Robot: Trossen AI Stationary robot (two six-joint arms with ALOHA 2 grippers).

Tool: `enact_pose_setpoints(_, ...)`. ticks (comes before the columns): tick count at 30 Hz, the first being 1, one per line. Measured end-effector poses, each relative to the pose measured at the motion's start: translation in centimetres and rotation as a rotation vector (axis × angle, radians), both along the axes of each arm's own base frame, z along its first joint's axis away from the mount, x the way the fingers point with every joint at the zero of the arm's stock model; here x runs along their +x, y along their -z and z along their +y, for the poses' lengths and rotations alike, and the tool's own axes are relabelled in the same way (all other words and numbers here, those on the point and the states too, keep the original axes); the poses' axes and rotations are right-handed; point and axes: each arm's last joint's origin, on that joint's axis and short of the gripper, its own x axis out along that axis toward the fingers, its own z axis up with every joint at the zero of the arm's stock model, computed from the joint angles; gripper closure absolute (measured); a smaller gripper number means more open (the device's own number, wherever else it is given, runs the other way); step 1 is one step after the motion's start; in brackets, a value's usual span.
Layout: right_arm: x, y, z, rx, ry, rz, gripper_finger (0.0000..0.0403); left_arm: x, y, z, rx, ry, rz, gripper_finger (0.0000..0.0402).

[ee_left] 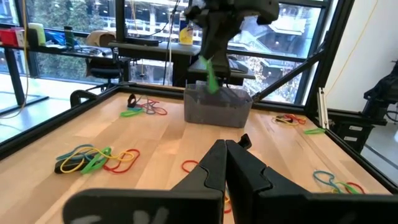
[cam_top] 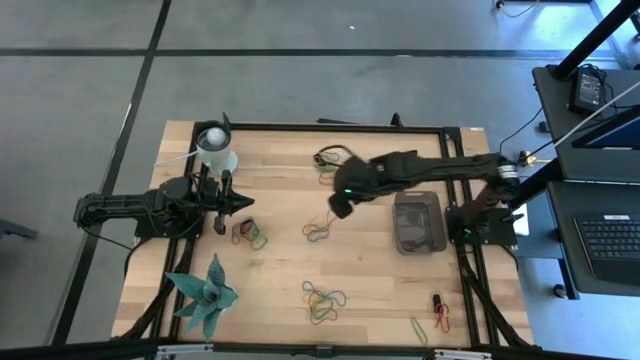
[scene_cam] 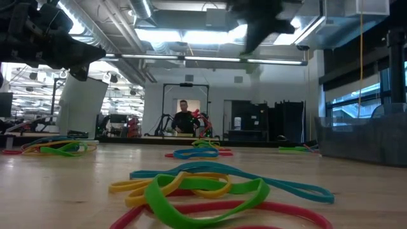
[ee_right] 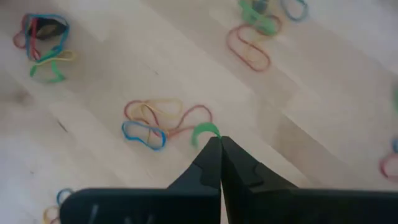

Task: Pick and place rubber bands into bin
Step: Put the green rubber band into the black bin

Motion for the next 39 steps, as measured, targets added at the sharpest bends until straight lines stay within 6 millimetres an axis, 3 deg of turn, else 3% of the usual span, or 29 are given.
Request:
enact_pose_setpoints(4, -4.5, -0.6, 1.0, 0.005, 0.066, -0.015, 0.0403, 0.0, 0.0, 0.0, 0.0, 0.0, 0.0, 0.04)
enact_pose_setpoints(9, -10.5, 0.2, 1.7, 0.055, 0.146, -0.04, 0.0403, 0.0, -0.2, 0.0, 0.001, 0.0, -0.02, 0.04)
enact_pose_setpoints(13, -14.4, 2.2, 1.6, 0.101, 0.196, -0.031, 0.0403, 0.0, -0.3, 0.0, 0.002, 0.0, -0.028, 0.04)
enact_pose_setpoints(17, -16.7, 5.6, 1.4, 0.152, 0.22, 0.047, 0.0403, 0.0, -0.3, 0.0, 0.002, 0.0, -0.032, 0.04)
enact_pose_setpoints(22, -17.8, 10.5, 1.5, 0.235, 0.211, 0.096, 0.0403, 0.0, -0.3, 0.0, -0.02, 0.0, -0.033, 0.04)
enact_pose_setpoints(27, -17.8, 13.9, 1.6, 0.256, 0.202, 0.104, 0.0403, 0.0, -0.3, 0.0, -0.032, -0.001, -0.034, 0.04)
enact_pose_setpoints(33, -18.3, 15.7, 1.5, 0.25, 0.216, 0.146, 0.0403, 0.0, -0.3, 0.0, -0.032, -0.002, -0.033, 0.04)
enact_pose_setpoints(39, -18.2, 15.7, 1.5, 0.265, 0.235, 0.138, 0.0383, 0.0, -0.3, 0.1, -0.032, -0.026, -0.034, 0.04)
